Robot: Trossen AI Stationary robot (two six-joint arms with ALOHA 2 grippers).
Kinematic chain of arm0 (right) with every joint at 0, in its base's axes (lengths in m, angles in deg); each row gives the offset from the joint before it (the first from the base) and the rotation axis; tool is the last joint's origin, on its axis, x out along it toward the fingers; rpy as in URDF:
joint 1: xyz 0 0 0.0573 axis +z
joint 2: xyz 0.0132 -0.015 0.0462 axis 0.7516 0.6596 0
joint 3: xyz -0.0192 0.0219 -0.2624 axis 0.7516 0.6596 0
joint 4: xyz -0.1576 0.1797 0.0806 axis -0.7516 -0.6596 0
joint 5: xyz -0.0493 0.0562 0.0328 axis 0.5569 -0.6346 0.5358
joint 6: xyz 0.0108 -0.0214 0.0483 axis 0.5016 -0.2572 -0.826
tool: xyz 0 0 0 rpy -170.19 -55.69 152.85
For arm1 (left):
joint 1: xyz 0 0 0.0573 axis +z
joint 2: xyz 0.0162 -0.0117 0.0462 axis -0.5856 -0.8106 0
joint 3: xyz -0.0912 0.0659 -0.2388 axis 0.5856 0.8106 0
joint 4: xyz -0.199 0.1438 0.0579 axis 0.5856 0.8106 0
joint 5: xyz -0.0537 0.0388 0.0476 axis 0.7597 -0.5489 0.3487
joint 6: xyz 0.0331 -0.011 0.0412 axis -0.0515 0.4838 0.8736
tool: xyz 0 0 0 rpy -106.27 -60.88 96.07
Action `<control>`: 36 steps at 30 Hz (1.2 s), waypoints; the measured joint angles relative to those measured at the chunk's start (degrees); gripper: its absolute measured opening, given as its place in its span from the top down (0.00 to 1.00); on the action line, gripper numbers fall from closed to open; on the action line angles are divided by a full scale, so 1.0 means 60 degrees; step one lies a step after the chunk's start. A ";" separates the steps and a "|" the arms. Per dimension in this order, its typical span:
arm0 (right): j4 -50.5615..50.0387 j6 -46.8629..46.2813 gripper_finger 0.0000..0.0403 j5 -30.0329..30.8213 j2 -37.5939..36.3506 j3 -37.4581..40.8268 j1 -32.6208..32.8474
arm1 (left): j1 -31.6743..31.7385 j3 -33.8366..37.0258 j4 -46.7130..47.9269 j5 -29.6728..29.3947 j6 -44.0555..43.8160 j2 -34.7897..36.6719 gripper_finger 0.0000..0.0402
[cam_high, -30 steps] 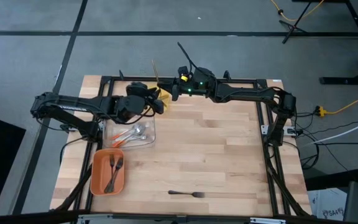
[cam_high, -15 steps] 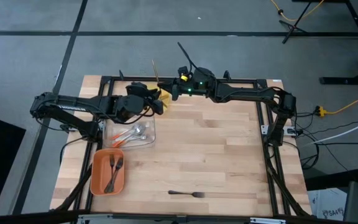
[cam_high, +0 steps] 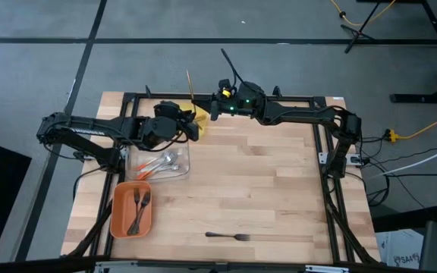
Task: Sort silverware by color (type)
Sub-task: Put the gold fork into the yellow bin
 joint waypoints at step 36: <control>0.0195 0.0138 1.00 -0.0034 0.0004 0.0014 0.0178 | 0.0393 -0.0007 -0.0280 0.0503 0.0295 -0.0226 0.98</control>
